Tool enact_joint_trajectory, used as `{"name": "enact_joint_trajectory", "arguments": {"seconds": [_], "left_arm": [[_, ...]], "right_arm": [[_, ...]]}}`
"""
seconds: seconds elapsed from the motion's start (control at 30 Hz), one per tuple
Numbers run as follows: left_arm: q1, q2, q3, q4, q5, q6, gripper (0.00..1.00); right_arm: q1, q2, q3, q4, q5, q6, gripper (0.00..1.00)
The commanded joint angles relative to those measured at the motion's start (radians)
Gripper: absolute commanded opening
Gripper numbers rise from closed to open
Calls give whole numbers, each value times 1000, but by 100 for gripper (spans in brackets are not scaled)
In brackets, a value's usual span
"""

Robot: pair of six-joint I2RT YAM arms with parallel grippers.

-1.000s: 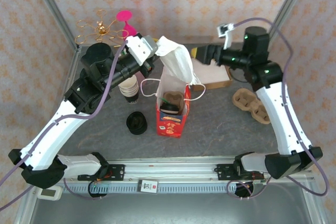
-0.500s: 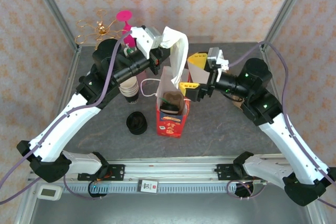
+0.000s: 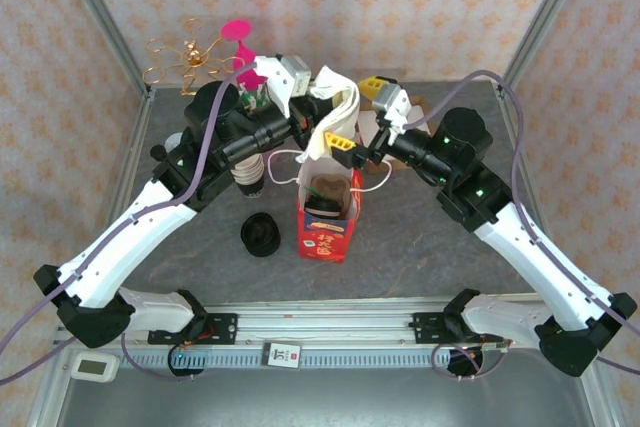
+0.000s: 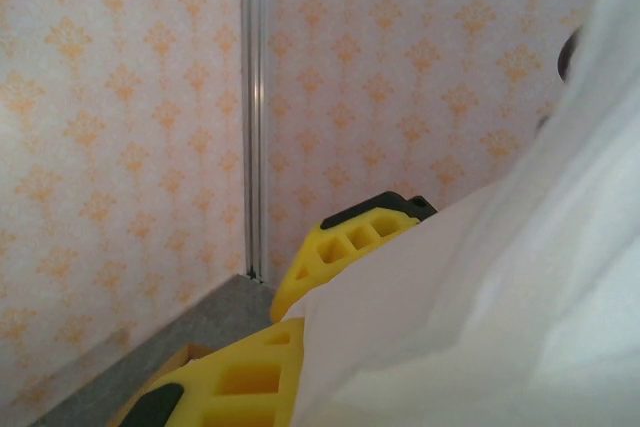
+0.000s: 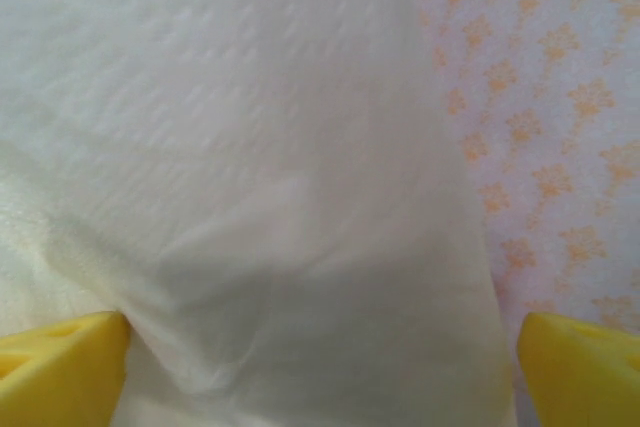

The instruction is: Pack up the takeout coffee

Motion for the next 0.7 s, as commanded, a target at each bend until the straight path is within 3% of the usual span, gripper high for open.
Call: {"name": "enact_joint_trajectory", "arguments": {"seconds": [0.0,0.13,0.23,0.27,0.37,0.4,0.47,0.63,0.67], "left_arm": [[-12,-41,-26,0,15,-16,0],[-12,-66,-56,5,-18,-4,0],[-13,-72,-49,5,-34,-1,1],[-12,-74,-41,2,-34,0,7],[-11,-89,-31,-6,-72,-9,49],[-14,-103,-36,-6,-102,-18,60],[-12,-143,-55,-11,-170,-41,69],[-12,-275,-140,-90,-426,-174,78],[-12,-297,-152,-131,-480,-208,78]], "right_arm": [[5,17,59,17,53,-46,87],[5,15,60,-30,-1,-52,65],[5,15,66,-75,-51,-33,35],[5,17,72,-96,-50,-18,24],[5,15,98,-160,11,61,0],[5,11,111,-178,64,110,0],[5,-6,118,-205,129,217,0],[8,-53,110,-253,215,528,0],[24,-50,121,-280,292,602,0]]}}
